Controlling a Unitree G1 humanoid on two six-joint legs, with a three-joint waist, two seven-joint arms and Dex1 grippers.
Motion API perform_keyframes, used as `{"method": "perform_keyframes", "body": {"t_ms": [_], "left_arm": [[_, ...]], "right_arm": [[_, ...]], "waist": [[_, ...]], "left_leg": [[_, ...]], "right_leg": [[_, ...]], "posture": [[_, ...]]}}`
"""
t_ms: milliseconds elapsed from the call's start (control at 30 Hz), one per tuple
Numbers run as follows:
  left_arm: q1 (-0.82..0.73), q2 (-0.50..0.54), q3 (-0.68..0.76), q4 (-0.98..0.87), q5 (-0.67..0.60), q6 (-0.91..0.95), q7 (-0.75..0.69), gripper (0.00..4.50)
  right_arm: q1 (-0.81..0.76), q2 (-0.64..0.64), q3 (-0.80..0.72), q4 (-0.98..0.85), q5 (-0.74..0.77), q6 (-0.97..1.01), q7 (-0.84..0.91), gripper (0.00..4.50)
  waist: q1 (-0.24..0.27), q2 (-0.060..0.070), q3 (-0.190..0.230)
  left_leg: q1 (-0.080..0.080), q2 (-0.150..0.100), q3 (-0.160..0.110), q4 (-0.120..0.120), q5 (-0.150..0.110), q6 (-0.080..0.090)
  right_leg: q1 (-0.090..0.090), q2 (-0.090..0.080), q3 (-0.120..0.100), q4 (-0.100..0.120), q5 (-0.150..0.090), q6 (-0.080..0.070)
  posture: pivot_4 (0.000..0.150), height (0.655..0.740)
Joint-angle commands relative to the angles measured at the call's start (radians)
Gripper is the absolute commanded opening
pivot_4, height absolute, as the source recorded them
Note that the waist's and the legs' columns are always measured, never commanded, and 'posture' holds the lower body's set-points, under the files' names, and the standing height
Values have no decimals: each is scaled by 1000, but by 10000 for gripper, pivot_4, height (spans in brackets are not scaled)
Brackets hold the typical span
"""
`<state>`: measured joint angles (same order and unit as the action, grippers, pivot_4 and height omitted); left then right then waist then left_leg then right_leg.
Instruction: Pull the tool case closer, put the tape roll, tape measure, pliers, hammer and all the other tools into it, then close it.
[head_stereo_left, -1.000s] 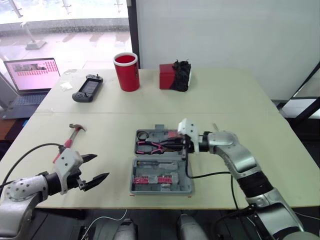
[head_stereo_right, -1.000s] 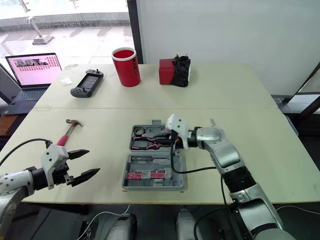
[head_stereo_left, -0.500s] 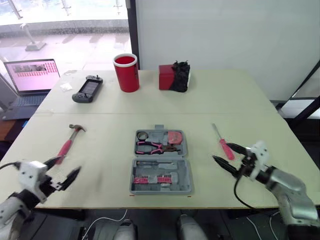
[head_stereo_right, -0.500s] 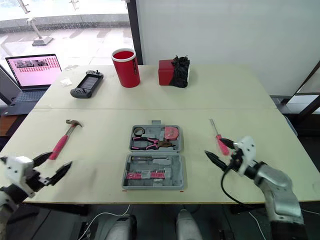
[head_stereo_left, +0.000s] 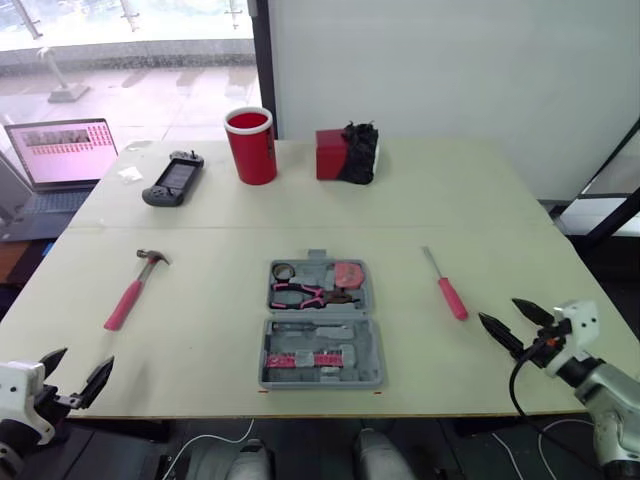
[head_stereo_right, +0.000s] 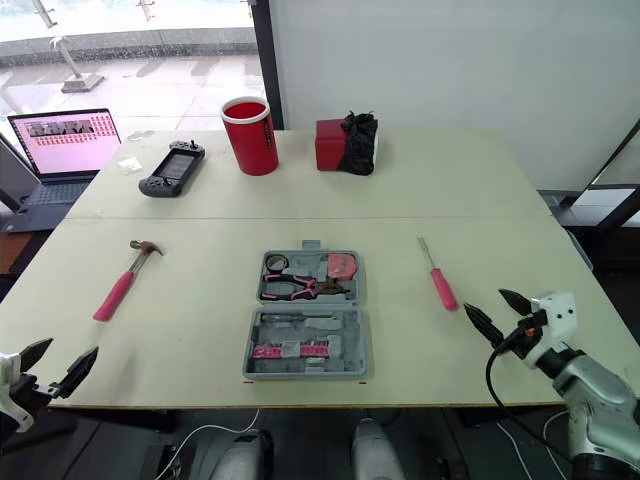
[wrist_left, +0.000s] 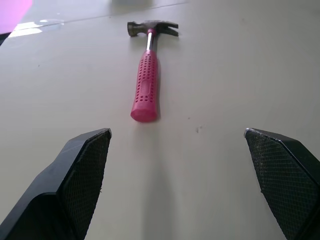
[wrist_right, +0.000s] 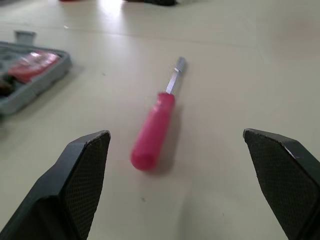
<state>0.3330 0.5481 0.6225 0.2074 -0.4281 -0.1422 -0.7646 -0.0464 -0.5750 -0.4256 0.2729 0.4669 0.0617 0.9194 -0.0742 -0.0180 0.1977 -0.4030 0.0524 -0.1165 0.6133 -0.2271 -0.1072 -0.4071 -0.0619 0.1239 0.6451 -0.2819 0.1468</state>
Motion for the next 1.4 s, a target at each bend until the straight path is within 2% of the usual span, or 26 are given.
{"method": "perform_keyframes", "body": {"t_ms": [33, 233, 367, 600, 733, 967, 1067, 1200, 1400], "left_arm": [[51, -27, 39, -93, -33, 2, 37, 45000], [130, -78, -6, -226, -46, 92, 71, 45000], [139, -126, 12, -309, -42, 128, 172, 45000], [195, -207, 28, -434, -52, 139, 264, 45000], [203, -209, 54, -464, -48, 139, 313, 45000], [155, -149, 82, -486, -86, 203, 335, 45000], [93, -76, 51, -454, -78, 267, 316, 45000], [-72, 23, 31, -315, -39, 351, 354, 45000], [-347, 174, -67, -96, -38, 556, 310, 45000]], "right_arm": [[-79, -7, 95, -180, 105, 164, 55, 44873], [-308, -60, 323, -381, 160, 459, 119, 44873], [-477, -91, 452, -474, 193, 574, 215, 44873], [-699, -103, 542, -446, 195, 644, 346, 44873], [-769, -94, 572, -420, 194, 690, 372, 44873], [-785, -76, 581, -425, 198, 722, 360, 44873], [-772, -83, 583, -436, 189, 763, 320, 44873], [-745, -81, 576, -443, 118, 768, 194, 44873], [-652, -85, 513, -549, 144, 822, 75, 44873]], "waist": [[-3, 0, 0], [5, 1, 0], [17, 0, 0], [20, -1, 0], [18, -2, -1], [21, -2, -1], [22, -2, -1], [26, -2, -1], [32, -2, -1]], "left_leg": [[0, 0, 0, 0, 0, 0], [-1, 0, 0, 0, 0, 0], [-2, 0, 0, 0, 0, 0], [-4, 0, 0, 0, 0, 0], [-3, 0, 0, 0, 0, 0], [-5, 0, 0, 0, 0, 0], [-5, 0, 0, 0, 0, 0], [-5, 0, 0, 0, 0, 0], [-5, 0, 0, -1, 0, 0]], "right_leg": [[0, 0, 0, 0, 0, 0], [0, 0, 1, 0, 0, 0], [-2, 0, 0, 0, 0, 0], [-2, 0, 0, -3, 0, 0], [-3, 0, 0, -2, 0, 0], [-3, 0, 0, -4, 0, 0], [-4, 0, 0, -4, 1, 0], [-4, 0, -1, -3, 1, 0], [-4, 0, -1, -4, 1, 0]], "posture": [[1500, 7400], [1500, 7400], [1500, 7400], [1500, 7400], [1500, 7400], [1500, 7400], [1500, 7400], [1500, 7400], [1500, 7400]]}}
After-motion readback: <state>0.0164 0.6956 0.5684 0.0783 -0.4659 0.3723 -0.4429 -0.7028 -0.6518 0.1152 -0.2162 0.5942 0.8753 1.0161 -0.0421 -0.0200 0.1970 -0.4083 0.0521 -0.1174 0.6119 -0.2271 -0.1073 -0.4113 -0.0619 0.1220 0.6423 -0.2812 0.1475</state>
